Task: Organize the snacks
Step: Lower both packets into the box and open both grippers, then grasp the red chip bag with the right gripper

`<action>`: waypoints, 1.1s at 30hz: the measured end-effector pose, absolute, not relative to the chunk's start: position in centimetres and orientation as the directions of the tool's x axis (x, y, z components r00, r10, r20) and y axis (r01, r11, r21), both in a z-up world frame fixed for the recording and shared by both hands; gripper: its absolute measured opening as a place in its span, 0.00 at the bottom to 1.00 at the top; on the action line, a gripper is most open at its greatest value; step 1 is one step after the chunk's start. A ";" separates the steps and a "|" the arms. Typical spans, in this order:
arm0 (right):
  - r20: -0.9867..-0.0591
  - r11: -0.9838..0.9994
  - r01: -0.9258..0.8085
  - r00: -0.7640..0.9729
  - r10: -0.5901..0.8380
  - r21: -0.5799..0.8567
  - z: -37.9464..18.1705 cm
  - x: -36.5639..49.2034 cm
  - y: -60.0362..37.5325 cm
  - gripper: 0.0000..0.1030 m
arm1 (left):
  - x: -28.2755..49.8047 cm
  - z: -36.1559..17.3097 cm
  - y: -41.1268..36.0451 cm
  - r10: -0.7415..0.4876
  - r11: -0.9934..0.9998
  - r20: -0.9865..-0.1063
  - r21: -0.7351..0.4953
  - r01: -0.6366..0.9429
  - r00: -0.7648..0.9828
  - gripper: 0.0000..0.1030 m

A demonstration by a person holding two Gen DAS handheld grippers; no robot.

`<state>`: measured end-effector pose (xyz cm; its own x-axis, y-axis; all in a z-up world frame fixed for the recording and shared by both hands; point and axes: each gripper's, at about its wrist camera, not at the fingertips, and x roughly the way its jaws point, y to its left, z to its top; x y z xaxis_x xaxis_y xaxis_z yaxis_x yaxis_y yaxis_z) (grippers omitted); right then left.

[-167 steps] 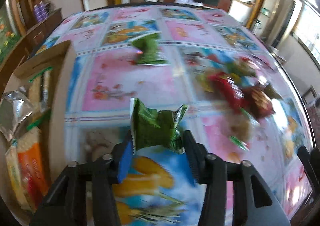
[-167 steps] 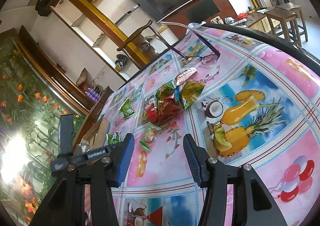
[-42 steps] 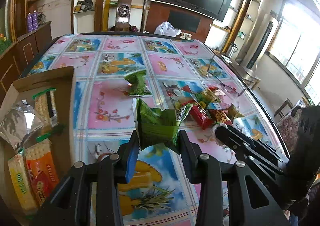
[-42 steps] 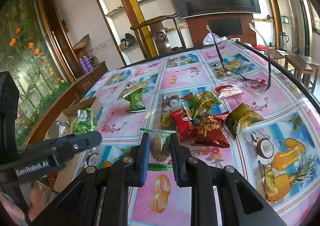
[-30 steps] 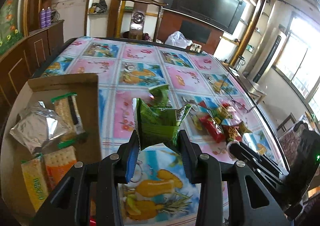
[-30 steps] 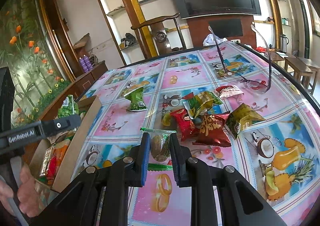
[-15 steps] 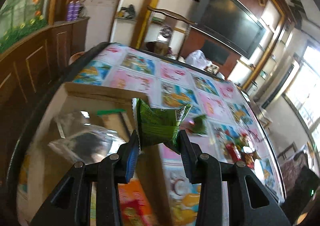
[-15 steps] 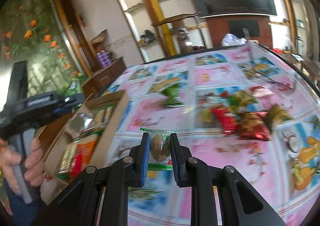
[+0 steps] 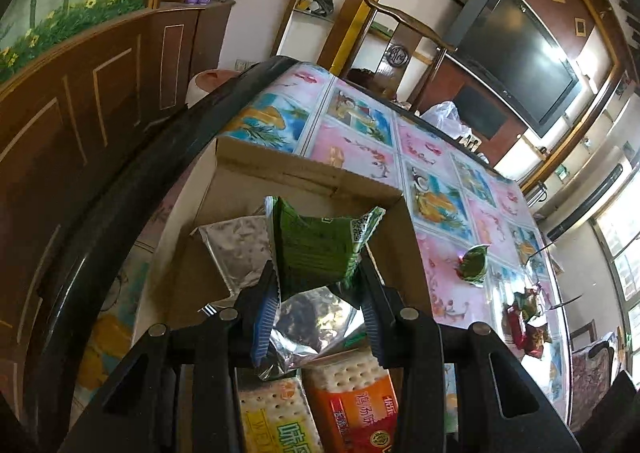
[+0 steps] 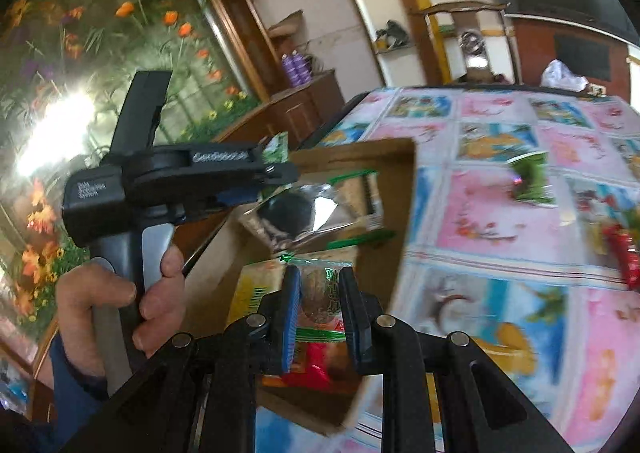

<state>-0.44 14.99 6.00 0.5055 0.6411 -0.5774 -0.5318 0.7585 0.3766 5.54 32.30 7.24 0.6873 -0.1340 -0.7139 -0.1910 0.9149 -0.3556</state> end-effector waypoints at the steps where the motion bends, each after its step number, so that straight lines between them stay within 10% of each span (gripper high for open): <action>1: -0.581 0.754 -0.535 0.495 0.646 0.381 5.7 -0.3 15.5 0.22 | 5.6 7.2 32.1 -0.126 0.919 -0.717 -0.345 -0.192 0.685 0.37; 22: -0.504 0.751 -0.516 0.557 0.660 0.413 6.2 0.2 11.5 0.29 | 4.9 8.4 30.4 -0.135 0.939 -0.655 -0.325 -0.115 0.744 0.49; 33: -0.577 0.908 -0.134 0.732 0.361 0.398 5.4 4.0 -5.1 0.29 | 3.9 9.6 27.5 -0.197 0.951 -0.588 -0.310 0.006 0.785 0.50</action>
